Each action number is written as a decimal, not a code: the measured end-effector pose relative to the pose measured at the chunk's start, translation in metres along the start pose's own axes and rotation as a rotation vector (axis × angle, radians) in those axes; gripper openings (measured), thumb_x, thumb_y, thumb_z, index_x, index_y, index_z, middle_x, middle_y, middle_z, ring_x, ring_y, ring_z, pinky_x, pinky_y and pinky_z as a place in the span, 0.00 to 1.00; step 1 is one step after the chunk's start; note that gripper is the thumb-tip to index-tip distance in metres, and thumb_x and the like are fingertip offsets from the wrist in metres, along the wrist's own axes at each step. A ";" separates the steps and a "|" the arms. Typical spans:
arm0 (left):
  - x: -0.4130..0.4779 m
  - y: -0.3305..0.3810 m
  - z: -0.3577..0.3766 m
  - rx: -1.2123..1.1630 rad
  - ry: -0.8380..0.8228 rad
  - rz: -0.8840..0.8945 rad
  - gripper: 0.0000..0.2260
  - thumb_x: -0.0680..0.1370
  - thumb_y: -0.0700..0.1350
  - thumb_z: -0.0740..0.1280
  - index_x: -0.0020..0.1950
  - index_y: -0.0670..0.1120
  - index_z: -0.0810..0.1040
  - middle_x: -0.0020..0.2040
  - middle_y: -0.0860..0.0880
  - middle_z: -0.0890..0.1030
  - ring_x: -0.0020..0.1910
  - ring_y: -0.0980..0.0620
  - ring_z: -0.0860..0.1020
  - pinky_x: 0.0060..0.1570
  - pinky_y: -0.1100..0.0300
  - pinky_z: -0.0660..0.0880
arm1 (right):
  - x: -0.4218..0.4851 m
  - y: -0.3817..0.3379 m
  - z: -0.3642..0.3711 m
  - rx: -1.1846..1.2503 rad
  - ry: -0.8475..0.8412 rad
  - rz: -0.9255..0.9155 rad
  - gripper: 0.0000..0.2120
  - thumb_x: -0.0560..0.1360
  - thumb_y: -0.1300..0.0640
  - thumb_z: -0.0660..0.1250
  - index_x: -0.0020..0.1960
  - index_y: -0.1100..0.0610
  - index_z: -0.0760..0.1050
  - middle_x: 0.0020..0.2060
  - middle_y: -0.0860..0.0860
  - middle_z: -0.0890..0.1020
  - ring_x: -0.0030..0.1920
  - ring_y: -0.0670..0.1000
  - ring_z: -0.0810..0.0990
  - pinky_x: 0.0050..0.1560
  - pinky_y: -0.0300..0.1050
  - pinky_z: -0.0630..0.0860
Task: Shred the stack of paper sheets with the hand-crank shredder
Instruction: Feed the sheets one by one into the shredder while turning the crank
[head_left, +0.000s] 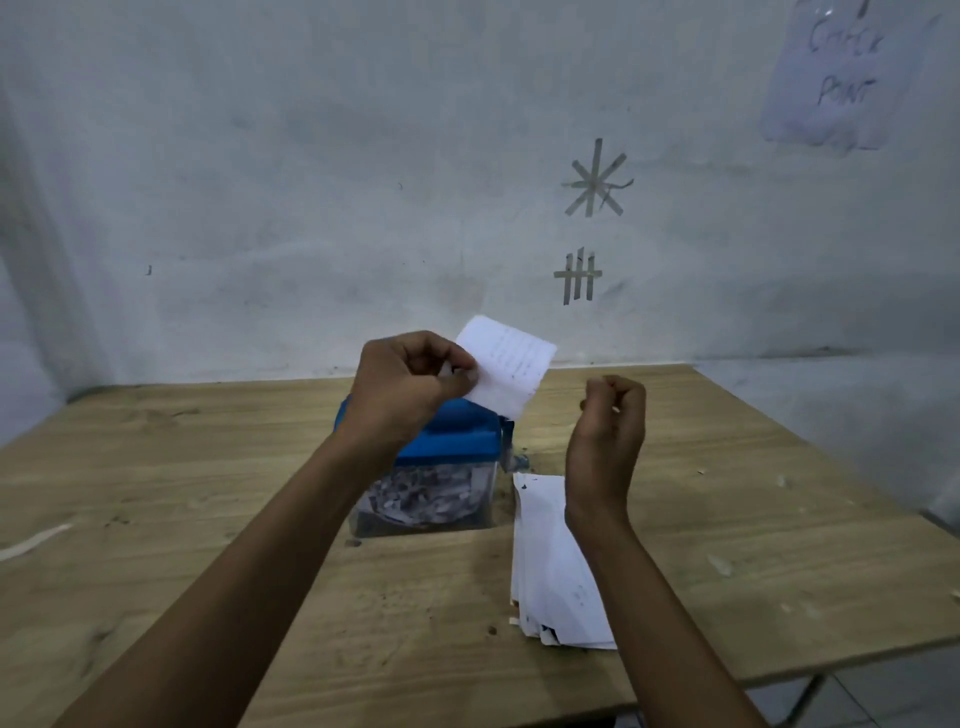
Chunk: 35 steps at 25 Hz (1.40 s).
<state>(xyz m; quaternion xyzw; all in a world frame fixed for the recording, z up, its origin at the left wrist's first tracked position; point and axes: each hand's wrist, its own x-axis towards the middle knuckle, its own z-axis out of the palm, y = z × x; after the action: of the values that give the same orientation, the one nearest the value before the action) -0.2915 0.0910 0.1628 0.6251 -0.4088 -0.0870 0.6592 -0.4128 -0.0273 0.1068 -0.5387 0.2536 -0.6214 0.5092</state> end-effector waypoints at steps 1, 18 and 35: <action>0.004 -0.004 -0.008 0.069 0.023 0.034 0.07 0.72 0.32 0.76 0.42 0.42 0.83 0.41 0.47 0.86 0.41 0.49 0.84 0.45 0.59 0.81 | -0.002 0.005 0.004 -0.040 -0.077 0.057 0.05 0.81 0.54 0.62 0.50 0.56 0.73 0.45 0.50 0.76 0.44 0.46 0.74 0.45 0.42 0.71; 0.028 -0.053 -0.079 0.363 -0.027 -0.075 0.07 0.72 0.36 0.78 0.38 0.42 0.81 0.38 0.45 0.84 0.42 0.45 0.82 0.47 0.50 0.80 | -0.003 0.041 0.020 -0.369 -0.537 0.412 0.27 0.72 0.30 0.66 0.60 0.49 0.75 0.53 0.47 0.80 0.55 0.47 0.78 0.47 0.42 0.75; 0.019 -0.066 -0.070 0.299 0.022 -0.056 0.06 0.74 0.33 0.71 0.45 0.44 0.78 0.42 0.41 0.82 0.41 0.48 0.79 0.42 0.52 0.76 | 0.018 0.011 0.020 -0.654 -0.591 0.121 0.18 0.75 0.40 0.71 0.49 0.54 0.75 0.45 0.48 0.80 0.42 0.45 0.79 0.36 0.42 0.75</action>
<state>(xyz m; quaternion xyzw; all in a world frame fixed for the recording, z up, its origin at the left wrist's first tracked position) -0.2081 0.1184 0.1201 0.7284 -0.3923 -0.0365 0.5605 -0.3888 -0.0427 0.1107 -0.8101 0.3116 -0.2969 0.3981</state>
